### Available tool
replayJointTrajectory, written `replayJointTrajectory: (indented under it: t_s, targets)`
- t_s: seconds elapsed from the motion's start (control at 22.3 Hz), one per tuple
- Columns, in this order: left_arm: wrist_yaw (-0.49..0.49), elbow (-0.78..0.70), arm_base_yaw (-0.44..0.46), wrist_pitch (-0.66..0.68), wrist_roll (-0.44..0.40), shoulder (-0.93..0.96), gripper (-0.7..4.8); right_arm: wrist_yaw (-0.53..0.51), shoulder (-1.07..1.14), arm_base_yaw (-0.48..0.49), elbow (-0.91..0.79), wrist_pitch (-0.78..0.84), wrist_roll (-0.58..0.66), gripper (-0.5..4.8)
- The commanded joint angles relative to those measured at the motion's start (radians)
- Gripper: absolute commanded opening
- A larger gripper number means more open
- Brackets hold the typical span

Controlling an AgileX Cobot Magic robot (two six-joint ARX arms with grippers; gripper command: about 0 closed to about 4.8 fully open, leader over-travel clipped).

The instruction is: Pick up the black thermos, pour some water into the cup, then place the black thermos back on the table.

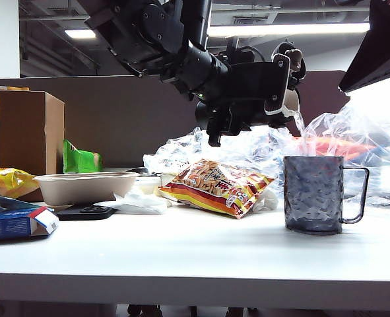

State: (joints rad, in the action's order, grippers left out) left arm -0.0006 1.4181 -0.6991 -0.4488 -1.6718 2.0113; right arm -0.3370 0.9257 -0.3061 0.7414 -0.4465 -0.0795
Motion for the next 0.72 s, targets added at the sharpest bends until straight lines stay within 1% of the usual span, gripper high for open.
replayJointTrajectory:
  t_s: [0.04, 0.31, 0.4, 0.49, 0.72]
  targets:
    - [0.01, 0.048, -0.003, -0.092, -0.008, -0.014, -0.06, -0.006, -0.004, -0.001, 0.003, 0.009, -0.005, -0.06]
    - [0.031, 0.065, -0.003, -0.084, -0.032, -0.014, -0.06, -0.006, -0.004, -0.001, 0.003, 0.009, -0.007, -0.06]
    - [0.031, 0.065, -0.003, -0.084, -0.089, -0.014, -0.06, -0.006, -0.004, -0.001, 0.003, 0.009, -0.007, -0.06]
    - [0.031, 0.065, -0.003, -0.084, -0.108, -0.014, -0.06, -0.006, -0.004, -0.001, 0.003, 0.009, -0.007, -0.06]
    - [0.031, 0.065, -0.003, -0.085, -0.109, -0.013, -0.06, -0.006, -0.004, -0.001, 0.003, 0.009, -0.007, -0.06]
